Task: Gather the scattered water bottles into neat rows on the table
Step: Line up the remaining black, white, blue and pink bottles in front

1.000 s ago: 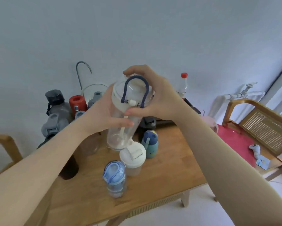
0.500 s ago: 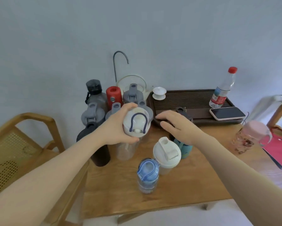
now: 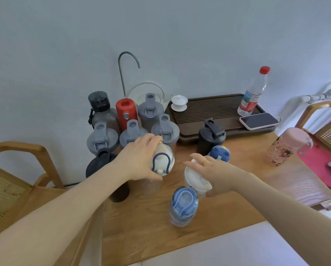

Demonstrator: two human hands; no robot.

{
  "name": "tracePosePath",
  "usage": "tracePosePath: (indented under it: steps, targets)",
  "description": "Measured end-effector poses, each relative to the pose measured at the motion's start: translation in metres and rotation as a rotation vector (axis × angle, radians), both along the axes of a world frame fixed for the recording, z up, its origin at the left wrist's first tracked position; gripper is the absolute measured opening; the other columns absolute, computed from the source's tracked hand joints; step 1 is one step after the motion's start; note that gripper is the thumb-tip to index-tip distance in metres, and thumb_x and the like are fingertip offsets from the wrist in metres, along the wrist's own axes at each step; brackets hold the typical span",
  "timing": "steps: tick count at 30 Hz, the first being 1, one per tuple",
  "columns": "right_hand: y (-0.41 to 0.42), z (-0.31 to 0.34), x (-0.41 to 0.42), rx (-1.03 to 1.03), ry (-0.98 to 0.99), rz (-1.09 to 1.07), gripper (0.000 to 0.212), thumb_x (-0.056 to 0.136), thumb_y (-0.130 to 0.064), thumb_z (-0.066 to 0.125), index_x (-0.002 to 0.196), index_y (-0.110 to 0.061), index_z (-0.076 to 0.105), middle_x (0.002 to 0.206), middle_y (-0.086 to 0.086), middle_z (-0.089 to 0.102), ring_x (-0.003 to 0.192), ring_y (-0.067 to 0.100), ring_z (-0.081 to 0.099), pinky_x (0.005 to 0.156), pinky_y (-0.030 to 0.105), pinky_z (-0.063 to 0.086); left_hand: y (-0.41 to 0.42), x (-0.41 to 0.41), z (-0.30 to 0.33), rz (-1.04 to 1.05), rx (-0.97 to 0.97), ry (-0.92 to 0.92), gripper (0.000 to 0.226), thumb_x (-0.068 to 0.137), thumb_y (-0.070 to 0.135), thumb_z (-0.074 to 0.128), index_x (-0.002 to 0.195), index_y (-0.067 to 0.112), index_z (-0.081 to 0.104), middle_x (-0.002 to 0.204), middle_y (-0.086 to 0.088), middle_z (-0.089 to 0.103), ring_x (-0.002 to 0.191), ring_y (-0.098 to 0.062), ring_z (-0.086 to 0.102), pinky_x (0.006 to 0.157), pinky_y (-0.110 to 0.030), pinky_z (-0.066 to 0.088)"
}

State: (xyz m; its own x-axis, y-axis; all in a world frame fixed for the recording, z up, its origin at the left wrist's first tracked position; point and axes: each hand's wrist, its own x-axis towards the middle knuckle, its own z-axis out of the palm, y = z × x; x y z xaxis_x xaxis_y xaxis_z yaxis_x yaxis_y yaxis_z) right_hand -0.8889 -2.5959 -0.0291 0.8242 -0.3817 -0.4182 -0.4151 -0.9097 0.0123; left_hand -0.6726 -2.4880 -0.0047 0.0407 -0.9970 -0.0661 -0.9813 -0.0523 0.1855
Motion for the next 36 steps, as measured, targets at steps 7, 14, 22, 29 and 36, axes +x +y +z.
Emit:
tracePosePath:
  steps: [7, 14, 22, 29, 36]
  targets:
    - [0.002, -0.015, 0.023, 0.069, -0.216, -0.180, 0.098, 0.074, -0.027, 0.073, 0.145, -0.032, 0.006, 0.152, -0.002, 0.012, 0.129, 0.024, 0.034, 0.094, 0.036, 0.046, 0.003, 0.003, 0.000, -0.128, 0.031, 0.001, 0.088, 0.069, 0.049, 0.068, 0.139, 0.031, 0.019, 0.145, 0.004, 0.026, 0.120, -0.020, 0.045, 0.087, -0.037, 0.050]
    - [0.004, -0.019, 0.038, 0.173, -0.331, -0.320, 0.105, 0.069, -0.036, 0.077, 0.147, -0.027, 0.007, 0.152, -0.002, 0.013, 0.129, 0.024, 0.035, 0.101, 0.033, 0.037, 0.018, 0.005, -0.004, -0.010, 0.014, 0.012, 0.084, 0.064, 0.050, 0.069, 0.130, 0.024, 0.025, 0.126, -0.002, 0.042, 0.098, -0.024, 0.056, 0.078, -0.039, 0.052]
    - [0.008, -0.014, 0.054, 0.352, -0.406, -0.425, 0.086, 0.069, -0.034, 0.078, 0.138, -0.029, 0.025, 0.136, 0.000, 0.035, 0.116, 0.020, 0.044, 0.097, 0.033, 0.040, 0.029, 0.022, -0.004, -0.009, -0.021, -0.019, 0.084, 0.066, 0.052, 0.066, 0.134, 0.024, 0.025, 0.132, -0.001, 0.042, 0.111, -0.024, 0.051, 0.095, -0.040, 0.037]
    - [0.008, -0.014, 0.063, 0.333, -0.438, -0.434, 0.082, 0.068, -0.032, 0.078, 0.133, -0.025, 0.030, 0.128, -0.001, 0.038, 0.110, 0.018, 0.046, 0.091, 0.029, 0.040, 0.035, 0.031, -0.004, -0.006, -0.083, 0.000, 0.082, 0.068, 0.050, 0.068, 0.134, 0.022, 0.029, 0.134, -0.002, 0.042, 0.114, -0.025, 0.047, 0.096, -0.039, 0.036]
    - [0.015, -0.023, 0.070, 0.373, -0.517, -0.514, 0.082, 0.067, -0.034, 0.079, 0.133, -0.026, 0.031, 0.125, -0.002, 0.040, 0.109, 0.017, 0.045, 0.089, 0.028, 0.039, 0.037, 0.031, -0.008, -0.098, -0.136, -0.017, 0.075, 0.073, 0.045, 0.067, 0.134, 0.024, 0.030, 0.138, -0.003, 0.035, 0.116, -0.024, 0.043, 0.085, -0.031, 0.042]
